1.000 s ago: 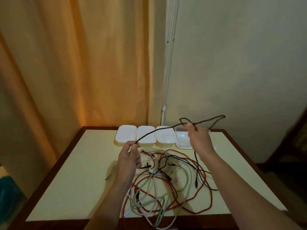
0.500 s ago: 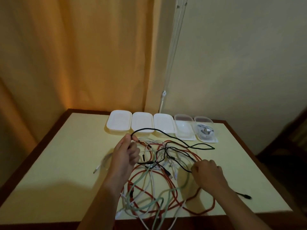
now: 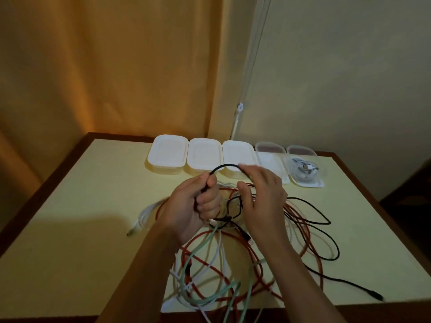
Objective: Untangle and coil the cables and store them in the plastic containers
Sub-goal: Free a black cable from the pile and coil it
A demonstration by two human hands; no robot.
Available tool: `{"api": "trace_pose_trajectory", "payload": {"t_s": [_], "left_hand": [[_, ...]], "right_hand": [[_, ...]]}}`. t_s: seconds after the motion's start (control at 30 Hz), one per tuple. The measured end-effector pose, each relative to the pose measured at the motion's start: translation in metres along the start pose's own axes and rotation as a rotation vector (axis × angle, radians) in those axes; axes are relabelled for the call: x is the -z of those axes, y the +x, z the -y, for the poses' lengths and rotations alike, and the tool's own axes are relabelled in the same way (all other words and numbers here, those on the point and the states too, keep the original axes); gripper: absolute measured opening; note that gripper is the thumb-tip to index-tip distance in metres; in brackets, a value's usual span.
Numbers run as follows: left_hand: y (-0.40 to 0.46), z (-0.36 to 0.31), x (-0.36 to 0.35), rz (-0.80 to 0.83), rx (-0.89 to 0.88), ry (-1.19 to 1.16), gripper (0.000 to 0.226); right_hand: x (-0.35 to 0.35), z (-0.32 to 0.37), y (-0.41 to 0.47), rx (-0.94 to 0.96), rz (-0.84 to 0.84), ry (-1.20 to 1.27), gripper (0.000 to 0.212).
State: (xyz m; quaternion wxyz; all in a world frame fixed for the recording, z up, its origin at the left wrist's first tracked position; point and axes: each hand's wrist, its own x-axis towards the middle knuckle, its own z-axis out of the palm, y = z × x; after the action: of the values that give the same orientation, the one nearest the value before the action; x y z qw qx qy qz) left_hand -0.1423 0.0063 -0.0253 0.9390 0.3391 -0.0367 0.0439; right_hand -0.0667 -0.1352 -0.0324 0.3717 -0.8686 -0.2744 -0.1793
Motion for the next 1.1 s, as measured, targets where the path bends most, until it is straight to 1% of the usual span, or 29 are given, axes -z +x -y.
{"api": "trace_pose_trajectory", "payload": {"t_s": [0.03,0.1,0.17,0.23,0.33,0.4,0.47,0.57,0.63,0.7,0.8,0.83,0.9,0.97,1.03,1.1], "left_hand": [[0.001,-0.001,0.001,0.021,-0.005,-0.043,0.034],[0.003,-0.002,0.003,0.011,-0.048,-0.100,0.036],[0.006,-0.002,0.002,-0.005,-0.142,-0.122,0.030],[0.010,-0.001,0.002,-0.019,-0.257,-0.123,0.015],[0.015,0.001,0.008,-0.131,-0.387,-0.069,0.010],[0.017,0.001,0.014,-0.232,-0.455,0.031,0.013],[0.018,0.000,0.021,-0.312,-0.497,0.186,0.018],[0.018,0.002,0.028,-0.403,-0.530,0.558,0.025],[0.017,0.005,0.029,-0.437,-0.489,0.759,0.023],[0.015,0.008,0.030,-0.457,-0.401,0.923,0.021],[0.013,0.011,0.034,-0.460,-0.238,1.181,0.022],[0.012,0.010,0.034,-0.443,-0.175,1.226,0.023],[0.011,0.009,0.030,-0.355,-0.052,1.185,0.026],[0.011,0.007,0.021,-0.265,0.060,1.091,0.030],[0.011,0.004,0.015,-0.212,0.151,0.923,0.033],[0.011,0.000,0.012,-0.184,0.220,0.727,0.035]], "right_hand": [[-0.003,-0.004,0.003,0.011,0.027,0.009,0.030],[-0.005,-0.008,0.009,0.035,0.116,0.126,0.024],[-0.007,-0.007,0.010,0.040,0.226,0.185,0.022],[-0.014,-0.005,0.007,0.048,0.370,0.152,0.025],[-0.025,-0.002,0.000,0.070,0.556,0.100,0.026],[-0.027,-0.002,-0.003,0.084,0.613,0.112,0.028],[-0.025,0.001,-0.005,0.107,0.652,0.108,0.030],[-0.021,0.006,-0.006,0.165,0.670,0.115,0.030],[-0.020,0.008,-0.005,0.182,0.659,0.130,0.027],[-0.018,0.009,-0.004,0.192,0.606,0.143,0.021],[-0.015,0.006,-0.001,0.198,0.443,0.183,0.015],[-0.013,0.004,0.000,0.182,0.391,0.217,0.013],[-0.008,0.001,0.004,0.166,0.298,0.255,0.011],[-0.004,0.000,0.007,0.218,0.232,0.267,0.010],[-0.002,0.002,0.008,0.260,0.214,0.325,0.011],[-0.001,0.003,0.008,0.270,0.206,0.373,0.016]]}}
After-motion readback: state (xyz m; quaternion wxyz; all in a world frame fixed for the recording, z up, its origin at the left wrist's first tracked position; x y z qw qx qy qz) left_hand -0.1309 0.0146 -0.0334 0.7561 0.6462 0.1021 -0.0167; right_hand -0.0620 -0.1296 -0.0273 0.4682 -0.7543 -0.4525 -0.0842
